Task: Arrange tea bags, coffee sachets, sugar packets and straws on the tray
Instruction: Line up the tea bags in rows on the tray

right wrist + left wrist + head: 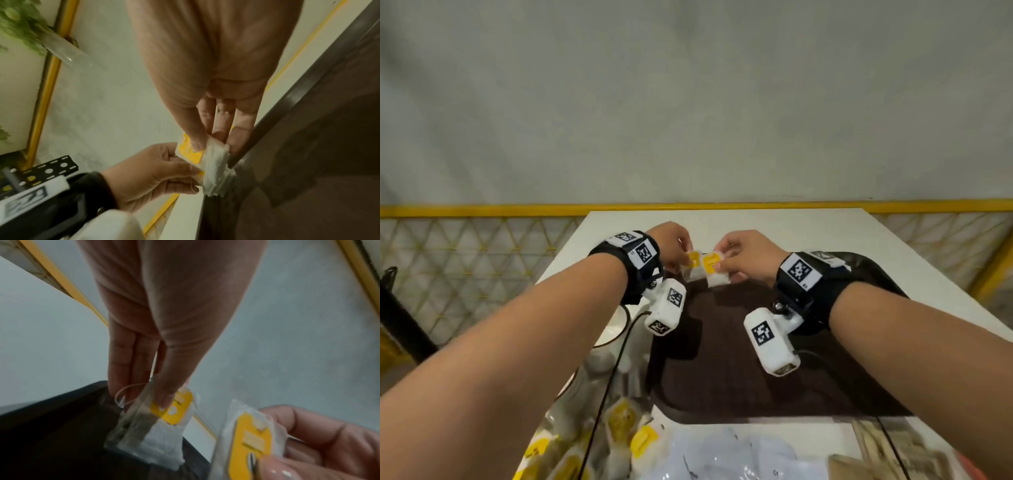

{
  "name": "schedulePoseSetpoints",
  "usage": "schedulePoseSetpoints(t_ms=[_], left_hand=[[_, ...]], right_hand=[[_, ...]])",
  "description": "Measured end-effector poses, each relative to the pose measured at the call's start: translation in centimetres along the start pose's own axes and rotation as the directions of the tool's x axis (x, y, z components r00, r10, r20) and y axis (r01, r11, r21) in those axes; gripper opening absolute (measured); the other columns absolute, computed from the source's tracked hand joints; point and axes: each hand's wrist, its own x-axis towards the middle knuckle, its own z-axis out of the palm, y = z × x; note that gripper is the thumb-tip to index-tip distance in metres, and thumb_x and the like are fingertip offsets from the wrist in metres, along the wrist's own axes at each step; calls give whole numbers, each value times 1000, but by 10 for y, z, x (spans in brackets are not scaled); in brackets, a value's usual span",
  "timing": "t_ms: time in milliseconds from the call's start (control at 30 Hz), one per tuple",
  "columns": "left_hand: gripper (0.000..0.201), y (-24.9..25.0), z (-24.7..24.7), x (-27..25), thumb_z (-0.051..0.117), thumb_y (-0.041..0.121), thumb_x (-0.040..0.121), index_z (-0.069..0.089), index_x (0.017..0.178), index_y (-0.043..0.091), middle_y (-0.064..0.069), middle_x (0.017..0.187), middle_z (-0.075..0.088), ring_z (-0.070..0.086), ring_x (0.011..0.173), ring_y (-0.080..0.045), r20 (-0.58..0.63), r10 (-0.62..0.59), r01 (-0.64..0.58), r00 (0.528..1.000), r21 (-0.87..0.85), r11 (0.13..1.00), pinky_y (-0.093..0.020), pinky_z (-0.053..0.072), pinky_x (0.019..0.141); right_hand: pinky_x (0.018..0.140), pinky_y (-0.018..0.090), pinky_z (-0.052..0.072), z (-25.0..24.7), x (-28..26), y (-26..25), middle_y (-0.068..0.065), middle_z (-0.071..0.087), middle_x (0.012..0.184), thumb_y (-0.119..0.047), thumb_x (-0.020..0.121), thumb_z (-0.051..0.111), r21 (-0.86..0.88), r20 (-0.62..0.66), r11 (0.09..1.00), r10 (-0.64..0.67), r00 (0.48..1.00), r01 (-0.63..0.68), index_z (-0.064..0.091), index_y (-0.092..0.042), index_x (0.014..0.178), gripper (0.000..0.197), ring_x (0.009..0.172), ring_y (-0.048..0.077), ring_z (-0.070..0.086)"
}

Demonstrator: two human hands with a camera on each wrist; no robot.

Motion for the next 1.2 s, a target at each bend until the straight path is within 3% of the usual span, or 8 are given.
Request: schedulePoseSetpoints(t_ms=[167, 333, 467, 633, 733, 967, 1067, 1200], left_hand=[[18, -13, -3, 27, 68, -1, 82, 57, 74, 10, -16, 77, 64, 62, 66, -29, 19, -26, 26, 999, -5, 1000, -46, 56, 79], [16, -22, -4, 42, 67, -2, 80, 60, 78, 11, -22, 94, 69, 66, 80, -32, 59, -37, 37, 998, 1, 999, -47, 56, 84], [20, -30, -7, 49, 71, -2, 77, 64, 89, 11, -16, 92, 70, 68, 92, -36, 94, -55, 57, 994, -13, 998, -47, 56, 86], [15, -40, -12, 55, 60, -1, 87, 67, 101, 2, -10, 81, 67, 67, 76, -20, 111, -68, 75, 991, -67, 995, -35, 57, 82], [12, -41, -13, 57, 60, 0, 89, 68, 98, 2, -10, 80, 67, 65, 72, -17, 119, -63, 72, 991, -66, 995, -35, 56, 84], [8, -39, -16, 63, 61, 3, 90, 67, 88, 7, -5, 73, 65, 62, 65, -11, 81, -80, 80, 994, -2, 997, -25, 55, 71], [13, -38, -18, 64, 60, 2, 90, 67, 82, 11, -8, 79, 67, 63, 70, -15, 127, -99, 100, 987, 3, 995, -33, 54, 83], [10, -38, -21, 63, 63, 7, 87, 71, 91, 11, -11, 97, 72, 67, 91, -24, 178, -110, 103, 978, 45, 994, -38, 52, 93]], right_hand=[[76, 47, 57, 25, 29, 8, 9, 57, 72, 5, 80, 68, -23, 44, 1000, 16, 999, -15, 59, -16, 74, 23, 73, 26, 60], [73, 42, 60, 46, 46, 15, 7, 59, 71, 7, 78, 68, -36, 33, 999, -4, 999, 6, 60, -14, 75, 23, 60, 18, 60], [65, 30, 59, 42, 51, 20, 5, 61, 73, -3, 83, 70, 5, 33, 1000, 0, 999, -1, 62, -6, 92, 12, 65, 14, 62], [67, 31, 58, 25, 61, 31, 8, 61, 72, -4, 86, 67, 26, -91, 998, 63, 994, -60, 61, -4, 89, 7, 66, 17, 62], [70, 32, 59, 29, 66, 36, 8, 62, 79, -3, 81, 72, -2, -54, 993, 121, 991, -122, 62, -7, 90, 14, 78, 20, 64], [75, 51, 58, 43, 72, 31, 1, 60, 73, -4, 80, 70, -165, -41, 984, 60, 997, -66, 61, -20, 72, 20, 88, 35, 68], [79, 46, 58, 41, 71, 29, 4, 60, 75, -4, 83, 66, -164, 66, 984, 86, 994, -74, 67, -7, 89, 6, 79, 25, 65], [67, 25, 57, 37, 69, 25, 13, 63, 88, -3, 86, 62, -208, 173, 973, 134, 976, -97, 67, 1, 105, 20, 79, 18, 62]])
